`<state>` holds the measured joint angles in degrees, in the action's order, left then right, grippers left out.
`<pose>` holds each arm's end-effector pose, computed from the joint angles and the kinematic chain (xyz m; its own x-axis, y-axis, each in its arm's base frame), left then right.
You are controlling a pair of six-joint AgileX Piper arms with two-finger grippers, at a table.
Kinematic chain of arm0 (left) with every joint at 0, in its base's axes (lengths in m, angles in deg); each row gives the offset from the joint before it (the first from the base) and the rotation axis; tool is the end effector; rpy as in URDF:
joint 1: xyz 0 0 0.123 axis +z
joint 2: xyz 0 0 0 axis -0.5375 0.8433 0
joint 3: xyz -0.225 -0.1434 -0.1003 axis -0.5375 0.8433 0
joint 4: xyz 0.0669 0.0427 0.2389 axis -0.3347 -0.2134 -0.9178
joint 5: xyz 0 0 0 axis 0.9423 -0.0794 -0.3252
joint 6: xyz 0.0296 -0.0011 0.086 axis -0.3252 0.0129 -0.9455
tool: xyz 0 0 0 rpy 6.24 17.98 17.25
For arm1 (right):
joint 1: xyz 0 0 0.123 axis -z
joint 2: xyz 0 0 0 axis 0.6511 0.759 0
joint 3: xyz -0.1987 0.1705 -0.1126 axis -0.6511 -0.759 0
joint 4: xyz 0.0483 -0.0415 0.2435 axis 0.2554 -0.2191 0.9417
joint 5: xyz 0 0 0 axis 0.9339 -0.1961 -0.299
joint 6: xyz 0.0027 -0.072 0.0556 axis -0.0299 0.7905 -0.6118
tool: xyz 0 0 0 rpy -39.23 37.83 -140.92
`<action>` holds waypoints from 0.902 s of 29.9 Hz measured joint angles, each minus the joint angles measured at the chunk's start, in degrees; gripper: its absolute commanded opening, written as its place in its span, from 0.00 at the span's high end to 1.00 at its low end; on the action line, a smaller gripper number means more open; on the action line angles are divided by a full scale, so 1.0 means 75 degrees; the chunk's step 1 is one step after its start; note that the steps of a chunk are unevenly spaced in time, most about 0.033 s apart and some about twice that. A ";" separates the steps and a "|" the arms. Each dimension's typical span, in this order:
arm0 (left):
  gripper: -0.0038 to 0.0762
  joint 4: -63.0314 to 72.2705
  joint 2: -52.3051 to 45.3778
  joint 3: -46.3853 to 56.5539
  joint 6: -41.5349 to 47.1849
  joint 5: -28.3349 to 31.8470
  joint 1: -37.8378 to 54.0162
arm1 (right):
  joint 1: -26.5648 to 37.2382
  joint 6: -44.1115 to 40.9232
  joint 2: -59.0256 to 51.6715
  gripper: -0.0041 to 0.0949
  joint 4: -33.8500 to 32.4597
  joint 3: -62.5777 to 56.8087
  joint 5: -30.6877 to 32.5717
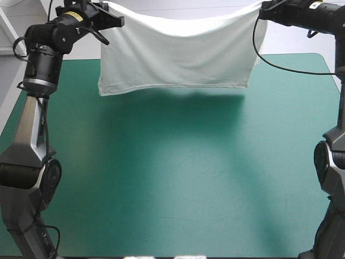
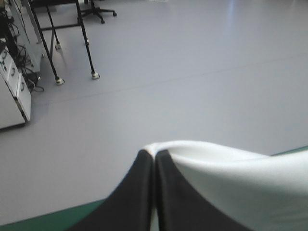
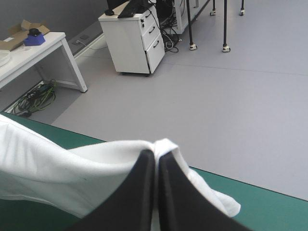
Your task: Fold the cloth
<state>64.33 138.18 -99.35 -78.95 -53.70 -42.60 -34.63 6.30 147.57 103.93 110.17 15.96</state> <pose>0.4235 -0.0850 0.4924 -0.1985 0.0844 -0.9765 0.2854 0.9581 0.0248 0.4349 0.0049 0.4922 -0.2922 0.0662 -0.9541 -0.4284 0.8829 0.1925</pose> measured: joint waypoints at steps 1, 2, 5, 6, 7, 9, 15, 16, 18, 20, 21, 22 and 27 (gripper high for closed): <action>0.96 0.0000 0.0115 -0.0006 0.0000 -0.0094 0.0000 | 0.0036 0.0033 0.0101 0.98 0.0022 0.0008 0.0000; 0.96 0.0008 0.0252 -0.0006 0.0000 -0.0235 0.0000 | 0.0073 0.0085 0.0209 0.98 0.0045 0.0008 0.0035; 0.96 0.0121 0.0572 0.0006 -0.0019 -0.0657 0.0000 | 0.0125 0.0193 0.0511 0.98 0.0104 0.0008 0.0262; 0.96 0.0163 0.0634 0.0046 -0.0019 -0.0750 0.0000 | 0.0134 0.0213 0.0606 0.98 0.0106 0.0008 0.0394; 0.96 0.0191 0.0659 0.0107 -0.0022 -0.0802 0.0000 | 0.0134 0.0213 0.0698 0.98 0.0106 0.0008 0.0535; 0.96 0.0272 0.0659 0.0253 -0.0022 -0.0959 0.0000 | 0.0150 0.0220 0.0832 0.98 0.0106 -0.0028 0.0793; 0.96 0.0564 0.0521 0.0777 -0.0028 -0.1477 0.0000 | 0.0369 0.0246 0.0766 0.98 0.0310 -0.0934 0.1378; 0.96 0.0593 0.0458 0.0899 -0.0028 -0.1601 0.0000 | 0.0418 0.0284 0.0682 0.98 0.0333 -0.1208 0.1419; 0.96 0.0652 0.0284 0.1157 -0.0028 -0.1829 0.0000 | 0.0487 0.0359 0.0474 0.98 0.0341 -0.1697 0.1466; 0.96 0.0689 0.0071 0.1470 -0.0028 -0.2068 0.0000 | 0.0563 0.0473 0.0157 0.98 0.0367 -0.2436 0.1503; 0.96 0.0705 -0.0073 0.1674 -0.0028 -0.2170 0.0000 | 0.0587 0.0539 0.0012 0.98 0.0375 -0.2713 0.1510; 0.96 0.0705 -0.0227 0.1900 -0.0045 -0.2255 0.0000 | 0.0594 0.0605 -0.0225 0.98 0.0375 -0.3154 0.1517; 0.96 0.0713 -0.1087 0.3283 -0.0051 -0.2675 0.0000 | 0.0594 0.0992 -0.1149 0.98 0.0375 -0.5052 0.1437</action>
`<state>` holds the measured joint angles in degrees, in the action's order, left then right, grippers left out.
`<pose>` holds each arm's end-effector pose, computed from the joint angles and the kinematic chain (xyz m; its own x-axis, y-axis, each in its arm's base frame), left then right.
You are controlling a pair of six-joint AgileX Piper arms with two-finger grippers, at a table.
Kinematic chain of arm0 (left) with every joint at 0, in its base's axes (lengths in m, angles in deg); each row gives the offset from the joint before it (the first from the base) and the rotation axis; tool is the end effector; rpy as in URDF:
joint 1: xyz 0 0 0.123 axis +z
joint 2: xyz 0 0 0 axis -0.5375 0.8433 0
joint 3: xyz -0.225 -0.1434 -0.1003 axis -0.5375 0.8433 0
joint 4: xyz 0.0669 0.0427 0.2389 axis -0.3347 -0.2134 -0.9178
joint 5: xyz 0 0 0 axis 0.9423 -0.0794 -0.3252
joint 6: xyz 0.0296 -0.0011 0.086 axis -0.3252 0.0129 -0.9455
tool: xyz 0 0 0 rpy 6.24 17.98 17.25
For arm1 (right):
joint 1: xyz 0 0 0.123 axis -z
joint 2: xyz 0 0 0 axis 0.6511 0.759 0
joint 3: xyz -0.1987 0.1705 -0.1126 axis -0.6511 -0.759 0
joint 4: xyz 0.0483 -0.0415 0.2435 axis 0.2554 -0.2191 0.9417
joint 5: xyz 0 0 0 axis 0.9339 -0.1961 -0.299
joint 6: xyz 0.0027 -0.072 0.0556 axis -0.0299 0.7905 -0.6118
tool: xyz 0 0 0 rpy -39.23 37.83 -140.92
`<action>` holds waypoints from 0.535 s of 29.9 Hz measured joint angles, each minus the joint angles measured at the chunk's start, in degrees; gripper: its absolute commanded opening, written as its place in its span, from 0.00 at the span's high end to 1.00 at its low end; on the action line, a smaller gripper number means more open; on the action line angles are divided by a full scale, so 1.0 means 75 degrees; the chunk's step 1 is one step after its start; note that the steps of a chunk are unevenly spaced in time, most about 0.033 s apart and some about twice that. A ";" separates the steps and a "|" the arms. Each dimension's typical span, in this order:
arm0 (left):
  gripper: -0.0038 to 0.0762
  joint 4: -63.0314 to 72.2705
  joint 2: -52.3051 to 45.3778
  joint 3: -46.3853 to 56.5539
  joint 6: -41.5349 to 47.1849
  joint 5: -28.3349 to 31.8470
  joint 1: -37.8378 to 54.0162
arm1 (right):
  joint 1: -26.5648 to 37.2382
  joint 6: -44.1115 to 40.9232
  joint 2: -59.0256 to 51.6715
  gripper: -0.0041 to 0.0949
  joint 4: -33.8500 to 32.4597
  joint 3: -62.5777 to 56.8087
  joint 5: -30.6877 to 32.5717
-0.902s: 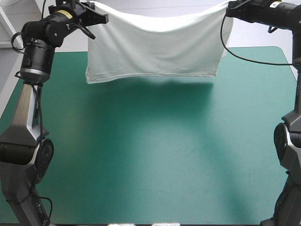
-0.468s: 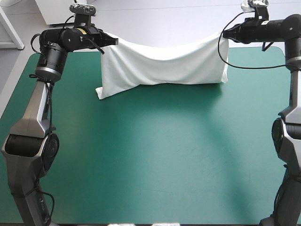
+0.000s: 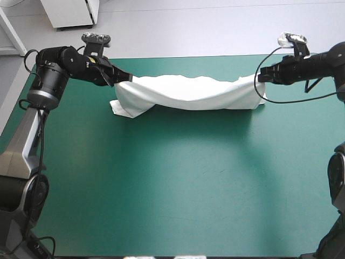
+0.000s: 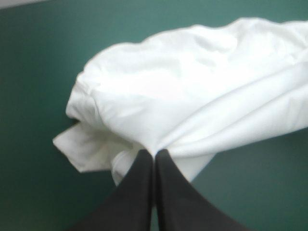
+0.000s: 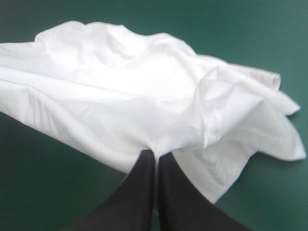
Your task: Fold the cloth
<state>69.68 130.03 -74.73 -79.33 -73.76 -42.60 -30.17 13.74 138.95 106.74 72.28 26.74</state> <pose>0.3855 -0.0889 0.3960 -0.7205 0.1793 -0.6699 0.3523 0.9267 -0.1309 0.4146 -0.0170 0.3597 -0.7678 0.0011 -0.6407 -0.3551 0.8316 0.4270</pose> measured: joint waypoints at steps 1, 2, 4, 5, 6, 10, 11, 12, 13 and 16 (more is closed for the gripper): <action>0.96 0.0000 -0.0208 0.0356 0.0000 -0.0029 0.0000 | 0.0000 0.0064 -0.0182 0.98 0.0000 -0.0395 -0.0051; 0.96 0.0000 -0.0381 0.0656 -0.0002 -0.0049 0.0000 | 0.0000 0.0140 -0.0354 0.98 -0.0008 -0.0691 -0.0083; 0.96 -0.0007 -0.0813 0.1425 -0.0041 -0.0074 0.0000 | 0.0000 0.0231 -0.0689 0.98 -0.0059 -0.1359 -0.0180; 0.96 -0.0007 -0.0980 0.1732 -0.0057 -0.0073 0.0000 | 0.0000 0.0243 -0.0818 0.98 -0.0094 -0.1651 -0.0208; 0.96 -0.0014 -0.1180 0.2108 -0.0062 -0.0073 0.0000 | -0.0009 0.0262 -0.0978 0.98 -0.0170 -0.1918 -0.0233; 0.96 -0.0022 -0.1804 0.3488 -0.0129 -0.0046 0.0000 | -0.0140 0.0286 -0.1538 0.98 -0.0696 -0.2823 -0.0384; 0.96 -0.0031 -0.1879 0.3719 -0.0148 -0.0039 0.0000 | -0.0206 0.0286 -0.1644 0.98 -0.0814 -0.3009 -0.0440; 0.96 -0.0038 -0.1959 0.4022 -0.0146 -0.0022 0.0000 | -0.0299 0.0286 -0.1727 0.98 -0.0930 -0.3229 -0.0473; 0.96 -0.0037 -0.1997 0.4194 -0.0170 -0.0008 0.0000 | -0.0416 0.0286 -0.1779 0.98 -0.1053 -0.3439 -0.0495; 0.96 -0.0037 -0.2045 0.4661 -0.0183 0.0001 0.0000 | -0.0825 0.0177 -0.1829 0.98 -0.1562 -0.3989 -0.0548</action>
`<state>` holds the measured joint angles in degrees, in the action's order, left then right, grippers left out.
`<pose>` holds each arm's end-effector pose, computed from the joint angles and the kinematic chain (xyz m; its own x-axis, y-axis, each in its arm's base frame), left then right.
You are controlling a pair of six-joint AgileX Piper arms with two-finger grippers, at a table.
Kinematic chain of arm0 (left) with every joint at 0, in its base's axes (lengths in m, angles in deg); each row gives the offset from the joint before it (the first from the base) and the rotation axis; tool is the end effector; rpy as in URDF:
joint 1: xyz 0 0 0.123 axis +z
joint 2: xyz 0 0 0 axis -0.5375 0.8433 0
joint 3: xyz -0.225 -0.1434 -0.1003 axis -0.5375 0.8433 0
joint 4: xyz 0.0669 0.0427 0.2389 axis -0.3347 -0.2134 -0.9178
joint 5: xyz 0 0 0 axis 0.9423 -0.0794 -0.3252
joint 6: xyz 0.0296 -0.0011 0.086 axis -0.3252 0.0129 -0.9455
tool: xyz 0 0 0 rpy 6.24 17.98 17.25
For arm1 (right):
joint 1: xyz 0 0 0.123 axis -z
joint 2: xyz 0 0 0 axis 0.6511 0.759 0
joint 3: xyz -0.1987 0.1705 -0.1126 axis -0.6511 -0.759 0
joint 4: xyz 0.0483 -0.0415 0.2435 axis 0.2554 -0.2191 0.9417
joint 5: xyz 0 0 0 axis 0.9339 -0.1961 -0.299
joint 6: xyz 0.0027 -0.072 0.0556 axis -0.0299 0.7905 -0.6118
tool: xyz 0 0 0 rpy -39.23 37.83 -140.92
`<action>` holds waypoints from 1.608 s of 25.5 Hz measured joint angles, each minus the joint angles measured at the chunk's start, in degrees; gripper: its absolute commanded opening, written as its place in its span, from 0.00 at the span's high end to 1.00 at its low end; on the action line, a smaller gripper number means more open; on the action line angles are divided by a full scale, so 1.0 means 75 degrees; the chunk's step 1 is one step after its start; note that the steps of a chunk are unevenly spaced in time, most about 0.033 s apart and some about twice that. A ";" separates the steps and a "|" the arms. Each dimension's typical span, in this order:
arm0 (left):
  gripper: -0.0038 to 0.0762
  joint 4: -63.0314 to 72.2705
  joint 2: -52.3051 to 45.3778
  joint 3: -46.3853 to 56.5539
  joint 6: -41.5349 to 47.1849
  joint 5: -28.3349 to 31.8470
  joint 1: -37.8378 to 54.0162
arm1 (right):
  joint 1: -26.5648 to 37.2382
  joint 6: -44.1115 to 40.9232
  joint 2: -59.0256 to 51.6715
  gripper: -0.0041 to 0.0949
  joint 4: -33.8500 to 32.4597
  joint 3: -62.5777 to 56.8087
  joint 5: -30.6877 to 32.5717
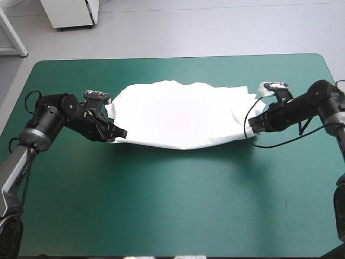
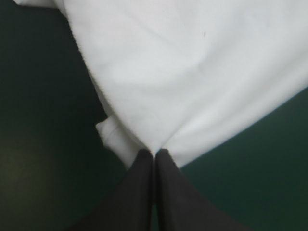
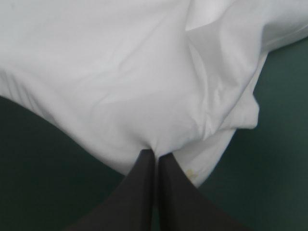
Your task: Fold the cloth
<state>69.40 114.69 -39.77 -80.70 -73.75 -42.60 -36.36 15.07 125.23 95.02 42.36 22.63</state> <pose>0.2964 -0.0727 0.3104 -0.8917 0.2359 -0.3863 0.3207 0.9315 -0.1714 0.3356 0.0187 0.2929 -0.8871 -0.1796 -0.4252 -0.3442 0.8711 0.3503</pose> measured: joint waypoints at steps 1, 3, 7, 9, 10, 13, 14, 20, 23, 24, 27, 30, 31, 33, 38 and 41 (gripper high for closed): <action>0.96 0.0000 -0.0007 0.0129 -0.0022 0.0000 0.0000 | -0.0144 -0.0092 -0.0007 0.98 -0.0234 -0.0167 -0.0042; 0.96 0.0000 -0.0014 0.0363 -0.0097 -0.0009 0.0000 | -0.0389 -0.0264 -0.0007 0.98 -0.0660 -0.0444 -0.0066; 0.96 0.0025 -0.0062 0.0697 -0.0160 -0.0151 0.0000 | -0.0713 -0.0641 -0.0044 0.98 -0.1398 -0.0910 -0.0083; 0.96 0.0025 -0.0095 0.0833 -0.0179 -0.0208 0.0000 | -0.0746 -0.0727 -0.0115 0.98 -0.1527 -0.1165 -0.0083; 0.96 0.0025 -0.0121 0.0902 -0.0187 -0.0216 0.0000 | -0.0753 -0.0758 -0.0181 0.98 -0.1599 -0.1299 -0.0091; 0.96 0.0025 -0.0277 0.1219 -0.0191 -0.0223 0.0000 | -0.0754 -0.0817 -0.0422 0.98 -0.1760 -0.1708 -0.0131; 0.96 0.0025 -0.0345 0.1346 -0.0191 -0.0241 0.0000 | -0.0754 -0.0823 -0.0498 0.98 -0.1785 -0.1830 -0.0138; 0.96 -0.0007 -0.0721 0.2117 -0.0217 -0.0270 0.0000 | -0.0769 -0.0842 -0.1017 0.98 -0.1834 -0.2628 -0.0236; 0.96 -0.0007 -0.0899 0.2374 -0.0217 -0.0270 0.0000 | -0.0769 -0.0842 -0.1131 0.97 -0.1848 -0.2883 -0.0303; 0.96 -0.0007 -0.0954 0.2438 -0.0217 -0.0270 0.0000 | -0.0769 -0.0842 -0.1138 0.97 -0.1860 -0.2915 -0.0313; 0.95 -0.0007 -0.1032 0.2542 -0.0217 -0.0317 0.0000 | -0.0769 -0.0842 -0.1138 0.91 -0.1885 -0.2943 -0.0350; 0.81 -0.0007 -0.1038 0.2542 -0.0217 -0.0467 0.0000 | -0.0769 -0.0842 -0.1147 0.68 -0.1895 -0.2943 -0.0313; 0.76 -0.0019 -0.1038 0.2542 -0.0217 -0.0597 0.0000 | -0.0769 -0.0842 -0.1149 0.63 -0.1914 -0.2943 -0.0264; 0.60 -0.0073 -0.1058 0.2548 -0.0217 -0.0808 0.0000 | -0.0769 -0.0842 -0.1217 0.49 -0.1929 -0.2943 -0.0137; 0.46 -0.0233 -0.1735 0.2248 -0.0073 -0.1155 0.0000 | -0.0769 -0.1104 -0.1869 0.46 -0.2071 -0.2803 0.0081; 0.46 -0.1299 -0.1933 0.1227 0.0339 -0.0507 0.0000 | -0.0769 -0.1282 -0.2042 0.46 -0.2121 -0.2204 0.0161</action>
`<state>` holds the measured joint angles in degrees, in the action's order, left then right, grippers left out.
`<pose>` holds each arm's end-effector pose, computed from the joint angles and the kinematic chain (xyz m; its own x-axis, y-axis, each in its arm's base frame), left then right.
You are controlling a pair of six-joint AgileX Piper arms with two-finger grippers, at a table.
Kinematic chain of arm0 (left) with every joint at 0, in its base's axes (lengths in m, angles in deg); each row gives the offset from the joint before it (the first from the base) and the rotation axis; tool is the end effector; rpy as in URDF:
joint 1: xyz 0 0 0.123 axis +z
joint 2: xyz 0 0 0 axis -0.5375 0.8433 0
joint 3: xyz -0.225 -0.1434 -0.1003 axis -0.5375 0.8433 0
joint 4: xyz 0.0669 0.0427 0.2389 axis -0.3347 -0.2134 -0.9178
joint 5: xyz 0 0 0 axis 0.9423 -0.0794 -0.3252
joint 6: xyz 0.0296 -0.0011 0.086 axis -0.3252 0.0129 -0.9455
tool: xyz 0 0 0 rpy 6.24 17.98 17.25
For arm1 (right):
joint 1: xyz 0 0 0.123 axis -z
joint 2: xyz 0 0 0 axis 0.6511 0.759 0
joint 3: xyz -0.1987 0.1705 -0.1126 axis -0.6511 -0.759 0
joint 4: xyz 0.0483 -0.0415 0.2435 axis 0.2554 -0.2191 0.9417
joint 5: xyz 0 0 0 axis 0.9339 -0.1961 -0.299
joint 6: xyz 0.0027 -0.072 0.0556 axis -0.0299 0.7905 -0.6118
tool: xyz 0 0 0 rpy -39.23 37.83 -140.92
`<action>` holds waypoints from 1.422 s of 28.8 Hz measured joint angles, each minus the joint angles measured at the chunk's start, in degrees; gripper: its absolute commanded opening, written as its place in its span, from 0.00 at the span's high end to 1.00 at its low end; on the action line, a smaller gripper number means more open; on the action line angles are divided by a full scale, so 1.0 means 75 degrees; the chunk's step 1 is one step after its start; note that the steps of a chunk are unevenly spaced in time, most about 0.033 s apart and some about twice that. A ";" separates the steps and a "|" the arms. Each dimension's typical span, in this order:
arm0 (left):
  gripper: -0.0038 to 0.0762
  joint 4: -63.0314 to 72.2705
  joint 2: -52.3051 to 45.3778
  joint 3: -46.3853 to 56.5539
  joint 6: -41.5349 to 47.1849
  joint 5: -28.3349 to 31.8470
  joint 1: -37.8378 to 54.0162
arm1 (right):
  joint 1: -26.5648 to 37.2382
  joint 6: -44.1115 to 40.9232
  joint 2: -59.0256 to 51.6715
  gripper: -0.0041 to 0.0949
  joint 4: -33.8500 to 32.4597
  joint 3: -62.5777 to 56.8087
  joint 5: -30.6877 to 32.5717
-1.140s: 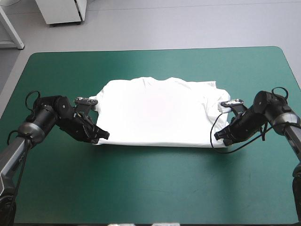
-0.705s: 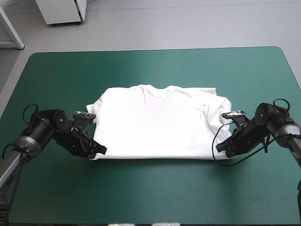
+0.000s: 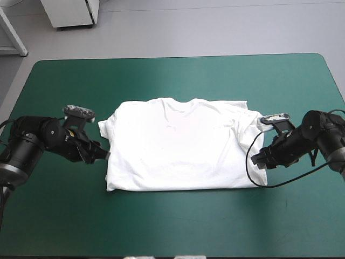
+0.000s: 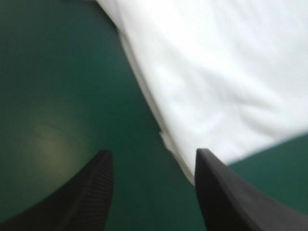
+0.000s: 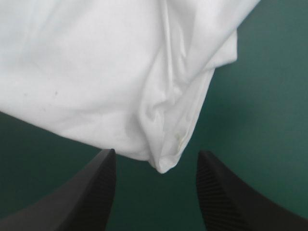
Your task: Fold the cloth
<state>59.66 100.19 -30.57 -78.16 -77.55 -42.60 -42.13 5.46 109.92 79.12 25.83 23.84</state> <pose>0.2301 -0.0476 0.3284 -0.8769 0.2810 -0.3899 0.3129 0.9496 -0.0194 0.2504 0.0299 0.2834 -0.9204 -0.2778 -0.2751 -0.3341 0.9244 0.1842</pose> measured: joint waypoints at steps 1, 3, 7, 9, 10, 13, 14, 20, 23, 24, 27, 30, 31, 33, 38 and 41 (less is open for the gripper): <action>0.46 -0.0424 0.0150 -0.0334 0.0123 0.0241 0.0010 | 0.0000 -0.0035 0.0000 0.46 0.0000 0.0237 0.0009; 0.46 -0.0782 0.0721 -0.0955 0.0193 0.0541 0.0230 | 0.0000 -0.0134 0.0000 0.46 0.0000 0.0576 0.0044; 0.46 -0.0755 0.1795 -0.1625 0.0127 0.0857 0.0676 | 0.0000 -0.0177 0.0000 0.46 -0.0014 0.0853 0.0168; 0.46 -0.0564 0.2347 -0.1932 0.0038 0.0957 0.0883 | 0.0000 -0.0186 0.0000 0.46 -0.0026 0.0890 0.0176; 0.46 -0.0492 0.2558 -0.2055 -0.0019 0.0975 0.0944 | 0.0000 -0.0189 0.0000 0.46 -0.0032 0.0899 0.0192; 0.46 -0.0287 0.3276 -0.2445 -0.0127 0.1053 0.1027 | -0.0031 -0.0189 0.0000 0.46 -0.0051 0.0899 0.0192; 0.46 -0.0220 0.3517 -0.2578 -0.0142 0.1060 0.1027 | -0.0053 -0.0189 0.0000 0.46 -0.0059 0.0899 0.0192; 0.46 0.0148 0.4625 -0.3212 -0.0207 0.1123 0.1027 | -0.0300 -0.0195 0.0000 0.46 -0.0153 0.0899 0.0185; 0.46 0.0165 0.4968 -0.3375 -0.0210 0.1133 0.1027 | -0.0328 -0.0195 0.0000 0.46 -0.0173 0.0899 0.0185; 0.46 0.0173 0.5076 -0.3429 -0.0210 0.1133 0.1027 | -0.0328 -0.0195 0.0000 0.46 -0.0179 0.0899 0.0185; 0.46 0.0182 0.5329 -0.3542 -0.0210 0.1172 0.1027 | -0.0328 -0.0195 0.0000 0.46 -0.0199 0.0899 0.0178; 0.46 0.0182 0.5540 -0.3590 -0.0210 0.1239 0.1027 | -0.0328 -0.0195 0.0000 0.46 -0.0199 0.0899 0.0158; 0.46 0.0182 0.5600 -0.3600 -0.0210 0.1245 0.1027 | -0.0328 -0.0195 0.0000 0.46 -0.0199 0.0899 0.0158; 0.47 0.0182 0.5718 -0.3600 -0.0210 0.1245 0.1027 | -0.0328 -0.0195 0.0000 0.46 -0.0199 0.0899 0.0158; 0.65 0.0262 0.5799 -0.3694 -0.0210 0.1178 0.1027 | -0.0328 -0.0195 0.0000 0.46 -0.0199 0.0904 0.0152; 0.89 0.0395 0.5815 -0.3716 -0.0217 0.1193 0.1056 | -0.0328 -0.0195 0.0000 0.46 -0.0199 0.0904 0.0152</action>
<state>62.63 143.80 -58.44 -79.79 -68.61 -34.68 -44.59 3.99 109.92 77.63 32.62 24.98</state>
